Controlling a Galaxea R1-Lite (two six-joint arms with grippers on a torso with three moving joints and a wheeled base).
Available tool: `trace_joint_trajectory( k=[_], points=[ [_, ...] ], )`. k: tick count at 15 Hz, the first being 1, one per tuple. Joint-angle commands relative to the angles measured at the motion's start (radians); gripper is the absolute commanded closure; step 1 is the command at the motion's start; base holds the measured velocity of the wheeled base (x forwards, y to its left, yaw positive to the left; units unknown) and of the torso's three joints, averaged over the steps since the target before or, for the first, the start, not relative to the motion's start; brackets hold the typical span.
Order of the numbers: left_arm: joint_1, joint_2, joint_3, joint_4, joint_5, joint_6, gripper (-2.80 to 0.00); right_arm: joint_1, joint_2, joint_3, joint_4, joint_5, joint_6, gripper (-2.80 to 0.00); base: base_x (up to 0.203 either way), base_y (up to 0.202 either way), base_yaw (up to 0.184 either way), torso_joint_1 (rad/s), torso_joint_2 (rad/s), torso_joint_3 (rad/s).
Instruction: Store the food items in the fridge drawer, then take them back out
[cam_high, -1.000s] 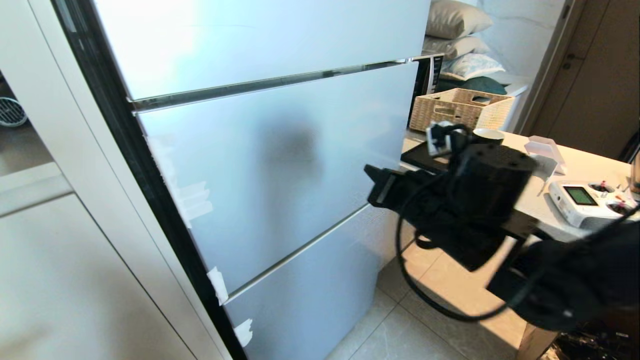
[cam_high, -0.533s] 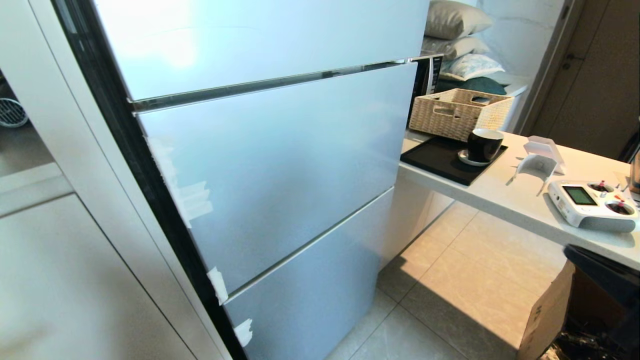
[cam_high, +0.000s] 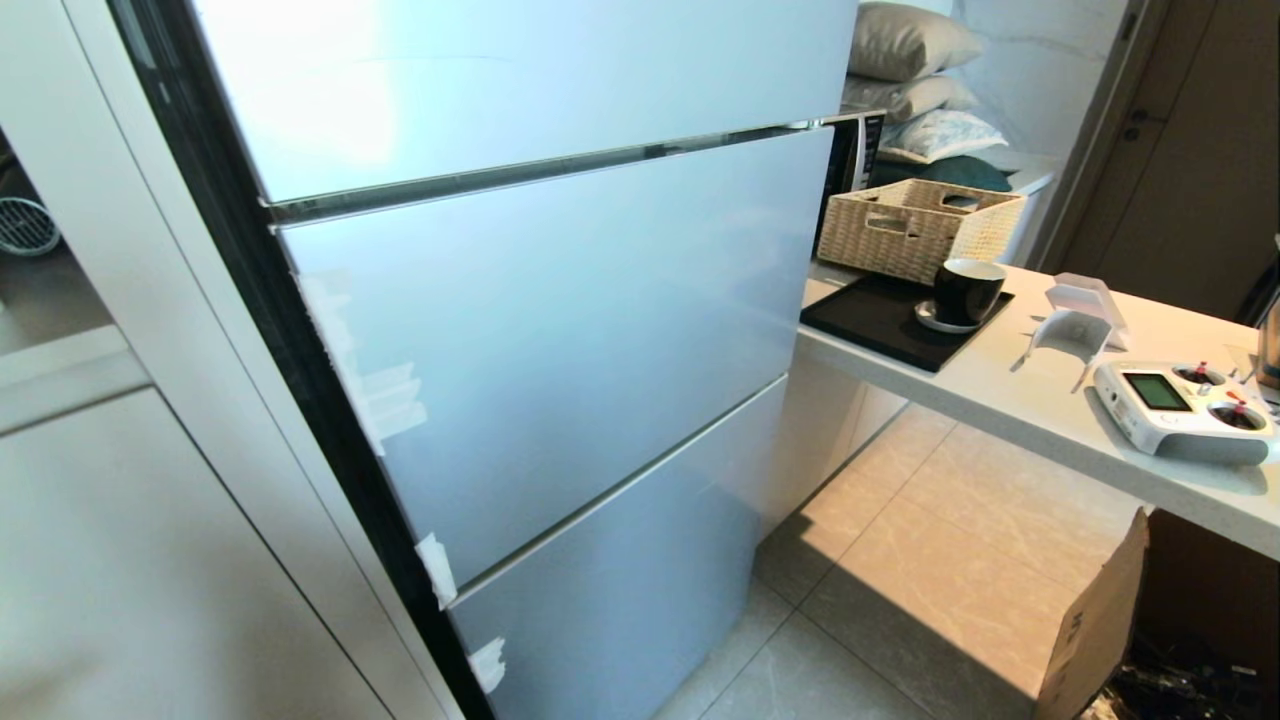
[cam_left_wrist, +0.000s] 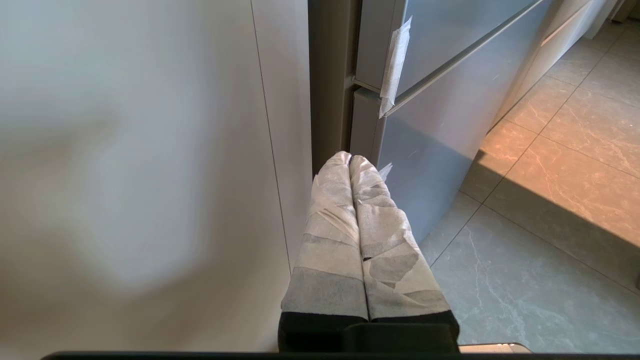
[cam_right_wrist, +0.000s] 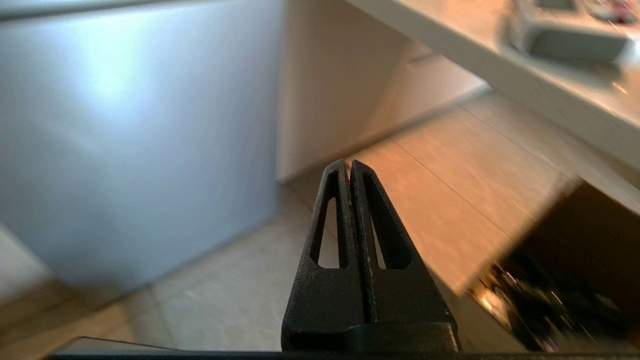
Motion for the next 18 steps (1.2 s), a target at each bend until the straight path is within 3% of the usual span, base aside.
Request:
trace_joint_trajectory(
  k=[1, 12, 16, 18],
  points=[
    [0.0, 0.0, 0.0, 0.001, 0.0, -0.001, 0.0, -0.021, -0.084, 0.018, 0.032, -0.024, -0.007, 0.0, 0.0, 0.0, 0.0, 0.0, 0.0, 0.0],
    [0.0, 0.001, 0.0, -0.001, 0.003, -0.001, 0.0, -0.021, -0.083, 0.024, 0.016, -0.027, 0.022, 0.0, 0.0, 0.0, 0.0, 0.0, 0.0, 0.0],
    [0.0, 0.0, 0.051, -0.205, 0.0, 0.01, 0.0, -0.021, -0.084, 0.024, 0.018, -0.028, 0.026, 0.0, 0.0, 0.0, 0.0, 0.0, 0.0, 0.0],
    [0.0, 0.0, 0.051, -0.154, -0.004, -0.003, 0.0, -0.021, -0.084, 0.024, 0.017, -0.027, 0.026, 0.0, 0.0, 0.0, 0.0, 0.0, 0.0, 0.0]
  ],
)
